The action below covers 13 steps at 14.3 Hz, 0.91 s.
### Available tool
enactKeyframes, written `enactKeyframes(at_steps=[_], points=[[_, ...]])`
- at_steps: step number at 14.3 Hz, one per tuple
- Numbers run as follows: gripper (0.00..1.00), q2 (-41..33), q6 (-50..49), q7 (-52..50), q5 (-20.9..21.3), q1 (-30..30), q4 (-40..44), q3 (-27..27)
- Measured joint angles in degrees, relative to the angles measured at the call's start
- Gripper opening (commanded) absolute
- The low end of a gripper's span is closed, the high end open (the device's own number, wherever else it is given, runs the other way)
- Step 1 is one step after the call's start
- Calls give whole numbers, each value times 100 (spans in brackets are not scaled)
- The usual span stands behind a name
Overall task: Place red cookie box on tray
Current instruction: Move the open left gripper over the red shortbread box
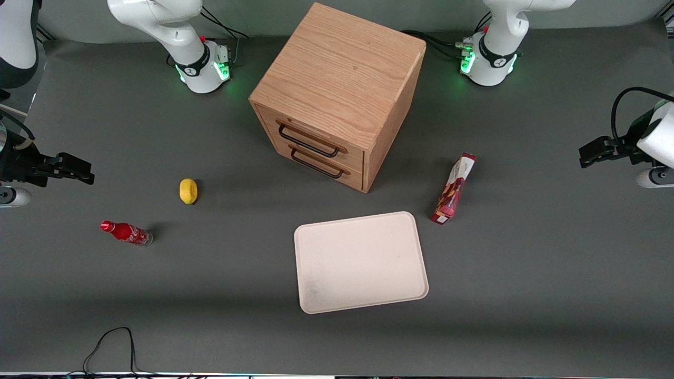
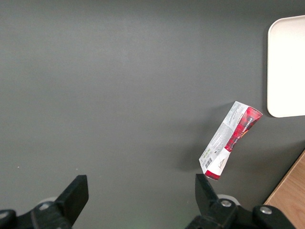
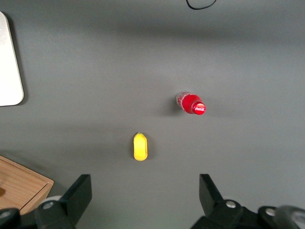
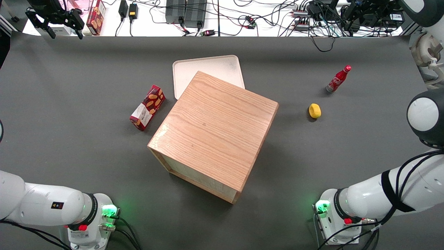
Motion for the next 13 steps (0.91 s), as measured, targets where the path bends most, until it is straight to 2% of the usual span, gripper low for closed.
enactKeyframes(at_steps=[13], points=[[100, -9, -539, -195, -1, 92, 279, -92]])
